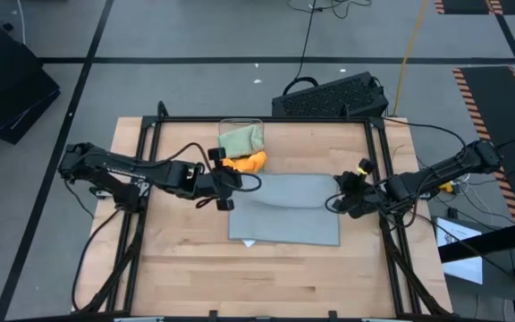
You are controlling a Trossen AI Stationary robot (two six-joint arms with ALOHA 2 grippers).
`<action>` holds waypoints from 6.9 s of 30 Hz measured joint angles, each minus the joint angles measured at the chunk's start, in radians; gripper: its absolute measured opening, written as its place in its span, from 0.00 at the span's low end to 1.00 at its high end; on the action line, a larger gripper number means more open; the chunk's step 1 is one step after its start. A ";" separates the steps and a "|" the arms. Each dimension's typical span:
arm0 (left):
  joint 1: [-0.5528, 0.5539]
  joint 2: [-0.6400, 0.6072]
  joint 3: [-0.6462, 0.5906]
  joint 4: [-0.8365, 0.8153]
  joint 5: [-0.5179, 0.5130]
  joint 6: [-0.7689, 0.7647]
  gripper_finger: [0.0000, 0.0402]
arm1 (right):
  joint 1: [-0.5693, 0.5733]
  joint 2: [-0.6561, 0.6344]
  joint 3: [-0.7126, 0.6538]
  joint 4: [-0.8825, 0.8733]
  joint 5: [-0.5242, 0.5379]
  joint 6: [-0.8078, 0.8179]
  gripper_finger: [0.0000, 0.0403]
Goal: Fold microfiber towels
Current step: Fold the gray towel
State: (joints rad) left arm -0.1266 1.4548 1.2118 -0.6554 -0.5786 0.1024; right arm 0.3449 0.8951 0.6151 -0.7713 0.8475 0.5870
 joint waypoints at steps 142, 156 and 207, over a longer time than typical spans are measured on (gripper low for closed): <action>-0.284 0.135 -0.570 0.684 0.380 -1.530 0.60 | 0.080 -0.006 -0.332 0.879 -0.555 -0.138 0.34; -0.284 0.312 -0.534 0.849 0.357 -1.516 0.42 | 0.080 0.060 -0.333 1.046 -0.556 -0.155 0.34; -0.559 0.114 -0.541 0.402 0.403 -1.258 0.02 | -0.327 1.414 1.010 1.041 -1.095 -0.640 0.57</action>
State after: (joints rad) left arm -0.6857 1.5688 0.6712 -0.2535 -0.1761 -1.1557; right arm 0.0182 2.3094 1.6247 0.2699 -0.2477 -0.0530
